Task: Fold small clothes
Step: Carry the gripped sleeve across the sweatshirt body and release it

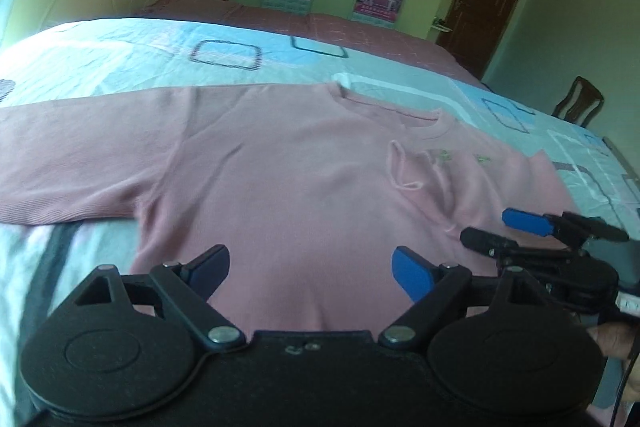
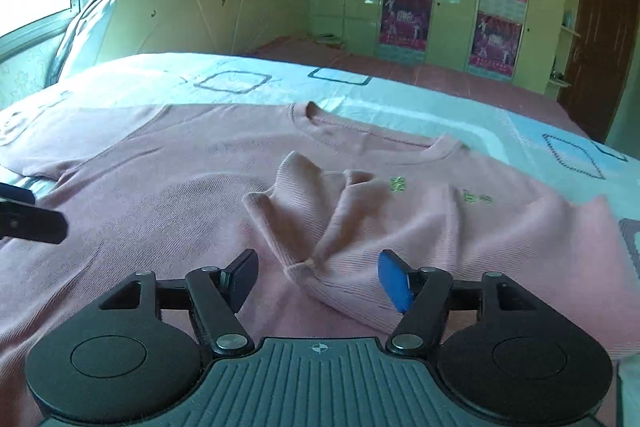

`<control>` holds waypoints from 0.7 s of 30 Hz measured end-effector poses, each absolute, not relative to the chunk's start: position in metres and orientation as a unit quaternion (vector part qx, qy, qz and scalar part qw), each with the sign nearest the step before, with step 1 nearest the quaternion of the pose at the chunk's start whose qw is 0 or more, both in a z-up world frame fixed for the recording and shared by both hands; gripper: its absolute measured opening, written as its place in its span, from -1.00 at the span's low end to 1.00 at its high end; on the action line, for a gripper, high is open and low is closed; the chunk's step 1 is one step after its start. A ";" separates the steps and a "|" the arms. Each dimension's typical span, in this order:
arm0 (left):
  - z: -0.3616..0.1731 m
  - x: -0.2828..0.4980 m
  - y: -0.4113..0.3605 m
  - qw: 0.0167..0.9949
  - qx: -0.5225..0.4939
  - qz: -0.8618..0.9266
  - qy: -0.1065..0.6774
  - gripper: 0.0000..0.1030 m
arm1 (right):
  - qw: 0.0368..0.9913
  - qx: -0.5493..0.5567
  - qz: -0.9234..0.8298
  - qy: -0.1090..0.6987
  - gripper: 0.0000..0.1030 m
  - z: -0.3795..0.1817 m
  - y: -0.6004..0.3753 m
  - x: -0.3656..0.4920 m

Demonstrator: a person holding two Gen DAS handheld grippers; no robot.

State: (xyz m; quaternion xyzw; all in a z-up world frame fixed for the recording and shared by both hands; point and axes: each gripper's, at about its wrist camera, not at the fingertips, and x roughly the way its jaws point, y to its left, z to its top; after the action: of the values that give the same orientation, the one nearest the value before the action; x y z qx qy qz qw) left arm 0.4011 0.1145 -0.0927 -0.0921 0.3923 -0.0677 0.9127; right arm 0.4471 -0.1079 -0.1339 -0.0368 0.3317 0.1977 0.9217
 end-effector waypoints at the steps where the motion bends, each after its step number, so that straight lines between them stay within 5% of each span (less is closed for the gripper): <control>1: -0.095 0.410 0.105 0.909 -0.102 -0.086 0.395 0.59 | 0.922 -0.024 0.190 0.335 0.23 -0.133 -0.121 0.444; 4: -0.108 0.439 0.080 0.891 -0.136 -0.122 0.415 0.34 | 0.920 0.017 0.151 0.360 -0.34 -0.130 -0.166 0.437; 8: -0.126 0.474 0.048 0.878 -0.132 -0.133 0.440 0.17 | 0.917 0.051 0.095 0.383 -0.34 -0.132 -0.226 0.425; 15: -0.137 0.512 0.022 0.880 -0.101 -0.135 0.444 -0.84 | 0.916 0.120 0.000 0.384 -0.33 -0.141 -0.292 0.435; 21: -0.099 0.522 0.039 0.920 -0.094 -0.125 0.361 -0.89 | 0.910 0.119 -0.016 0.396 -0.34 -0.147 -0.301 0.453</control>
State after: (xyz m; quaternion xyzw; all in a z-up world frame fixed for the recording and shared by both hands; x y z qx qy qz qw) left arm 0.5219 0.0394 -0.0985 -0.0937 0.3606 -0.1248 0.9196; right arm 0.4528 -0.3012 -0.1471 0.1188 0.3958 -0.0165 0.9105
